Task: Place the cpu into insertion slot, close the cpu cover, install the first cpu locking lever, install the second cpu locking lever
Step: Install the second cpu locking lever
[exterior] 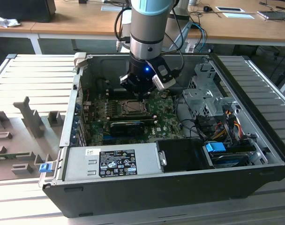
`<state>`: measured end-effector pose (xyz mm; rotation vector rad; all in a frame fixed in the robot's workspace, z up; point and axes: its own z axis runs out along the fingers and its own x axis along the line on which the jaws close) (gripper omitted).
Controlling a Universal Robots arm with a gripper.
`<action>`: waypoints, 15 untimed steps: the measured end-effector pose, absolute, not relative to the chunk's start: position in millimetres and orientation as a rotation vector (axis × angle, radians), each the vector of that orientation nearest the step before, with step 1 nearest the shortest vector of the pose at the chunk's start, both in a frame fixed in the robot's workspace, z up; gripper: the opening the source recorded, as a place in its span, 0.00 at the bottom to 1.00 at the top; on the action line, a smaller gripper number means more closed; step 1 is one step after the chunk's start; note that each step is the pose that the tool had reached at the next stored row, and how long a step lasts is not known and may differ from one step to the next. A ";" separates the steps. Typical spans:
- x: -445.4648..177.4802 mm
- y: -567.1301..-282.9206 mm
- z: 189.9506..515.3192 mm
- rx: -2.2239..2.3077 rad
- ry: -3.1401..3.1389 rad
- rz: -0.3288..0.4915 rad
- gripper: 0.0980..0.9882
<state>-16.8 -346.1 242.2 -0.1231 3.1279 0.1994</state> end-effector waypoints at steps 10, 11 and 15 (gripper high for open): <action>-17.5 -367.4 240.7 -0.124 3.128 0.199 0.01; -17.5 -368.2 240.4 -0.126 3.128 0.200 0.01; -17.5 -370.4 239.7 -0.148 3.127 0.212 0.01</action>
